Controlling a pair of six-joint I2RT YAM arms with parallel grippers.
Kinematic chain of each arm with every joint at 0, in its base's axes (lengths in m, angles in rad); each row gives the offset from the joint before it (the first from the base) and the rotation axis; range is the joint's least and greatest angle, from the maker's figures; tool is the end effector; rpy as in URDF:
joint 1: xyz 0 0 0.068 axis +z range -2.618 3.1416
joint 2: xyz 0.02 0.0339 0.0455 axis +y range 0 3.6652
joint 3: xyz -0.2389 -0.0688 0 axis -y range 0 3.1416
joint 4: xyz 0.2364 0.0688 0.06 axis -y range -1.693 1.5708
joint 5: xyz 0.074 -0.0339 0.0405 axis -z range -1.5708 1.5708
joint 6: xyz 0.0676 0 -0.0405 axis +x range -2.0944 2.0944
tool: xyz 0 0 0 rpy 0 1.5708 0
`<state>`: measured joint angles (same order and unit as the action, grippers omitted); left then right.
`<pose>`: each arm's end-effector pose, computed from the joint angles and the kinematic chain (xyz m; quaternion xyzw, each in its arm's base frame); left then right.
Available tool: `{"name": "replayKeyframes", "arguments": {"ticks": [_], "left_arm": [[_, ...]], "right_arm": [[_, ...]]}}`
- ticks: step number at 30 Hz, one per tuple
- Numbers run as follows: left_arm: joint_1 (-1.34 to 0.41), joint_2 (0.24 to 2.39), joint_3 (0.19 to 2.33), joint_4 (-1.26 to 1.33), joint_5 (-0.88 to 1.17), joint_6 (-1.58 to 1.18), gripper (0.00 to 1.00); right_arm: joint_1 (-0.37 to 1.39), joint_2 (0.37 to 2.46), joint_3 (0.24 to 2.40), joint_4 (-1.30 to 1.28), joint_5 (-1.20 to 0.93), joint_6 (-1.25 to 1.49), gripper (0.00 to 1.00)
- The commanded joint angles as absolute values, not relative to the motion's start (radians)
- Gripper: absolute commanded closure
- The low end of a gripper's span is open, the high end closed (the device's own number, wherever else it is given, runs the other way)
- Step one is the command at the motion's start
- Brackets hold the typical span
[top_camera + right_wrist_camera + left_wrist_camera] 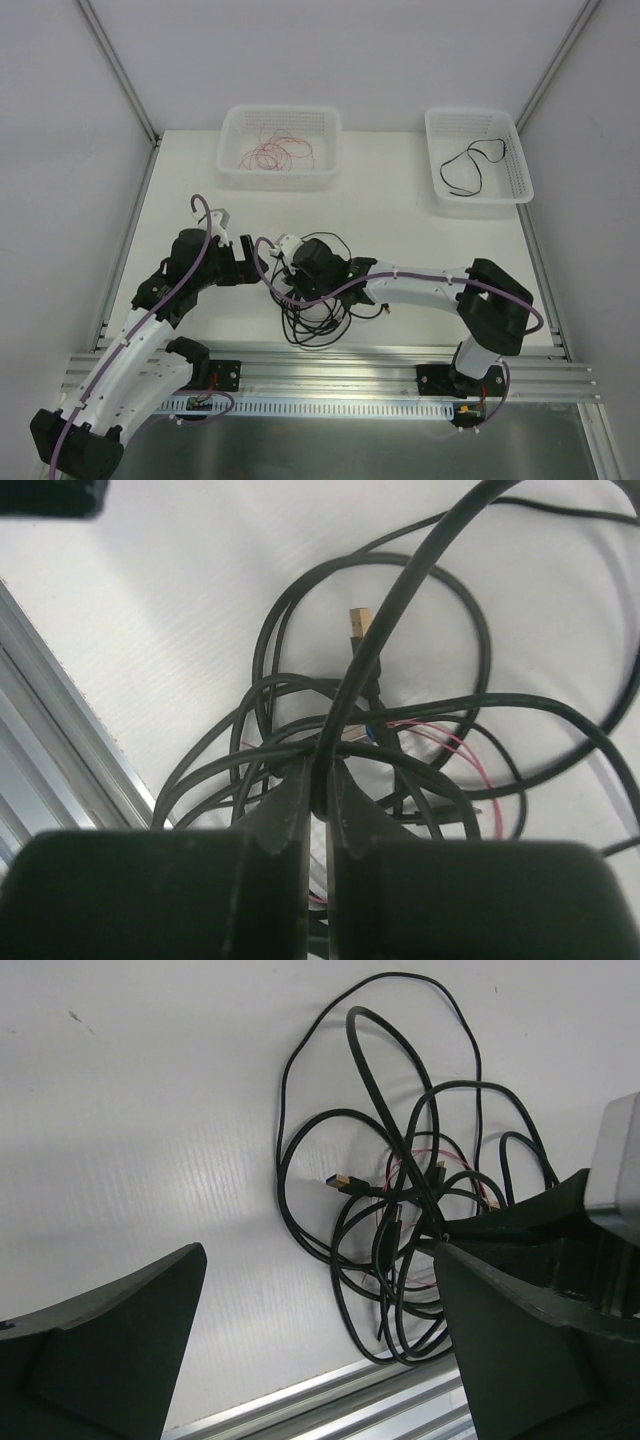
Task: Untangle the cables
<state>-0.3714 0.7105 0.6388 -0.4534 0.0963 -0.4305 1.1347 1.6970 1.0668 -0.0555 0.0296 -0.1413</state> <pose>0.1852 -0.0791 0.2414 -0.0015 0.8657 -0.2331 0.4429 0.1649 0.3490 0.1700 -0.5331 0.7296 0.1923 0.3828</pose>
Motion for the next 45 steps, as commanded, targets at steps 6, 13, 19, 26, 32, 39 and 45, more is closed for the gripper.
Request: {"name": "replayKeyframes", "arguments": {"ticks": [6, 13, 19, 26, 32, 39, 45], "left_arm": [[-0.368, 0.669, 0.600, -0.319, 0.334, -0.400, 0.02], [-0.457, 0.689, 0.566, -0.243, 0.362, -0.455, 0.09], [-0.664, 0.727, 0.436, -0.135, 0.184, -0.610, 0.18], [-0.756, 0.779, 0.365, 0.037, 0.066, -0.719, 0.41], [-0.799, 0.845, 0.388, 0.048, 0.020, -0.729, 0.77], [-0.750, 0.767, 0.460, -0.187, -0.261, -0.747, 1.00], [-0.476, 0.755, 0.517, -0.298, -0.163, -0.726, 1.00]], "right_arm": [[1.138, 1.534, 1.120, -0.130, 0.130, -0.051, 0.99], [1.132, 1.447, 1.184, -0.228, 0.213, -0.003, 0.99], [1.129, 1.361, 1.189, -0.264, 0.196, 0.043, 0.99], [1.129, 1.298, 1.134, -0.244, 0.175, 0.084, 0.99], [1.129, 1.259, 1.115, -0.250, 0.183, 0.087, 0.99], [1.118, 1.111, 1.118, -0.356, 0.222, 0.072, 0.99], [1.074, 0.964, 1.164, -0.549, 0.343, 0.041, 0.99]]}}
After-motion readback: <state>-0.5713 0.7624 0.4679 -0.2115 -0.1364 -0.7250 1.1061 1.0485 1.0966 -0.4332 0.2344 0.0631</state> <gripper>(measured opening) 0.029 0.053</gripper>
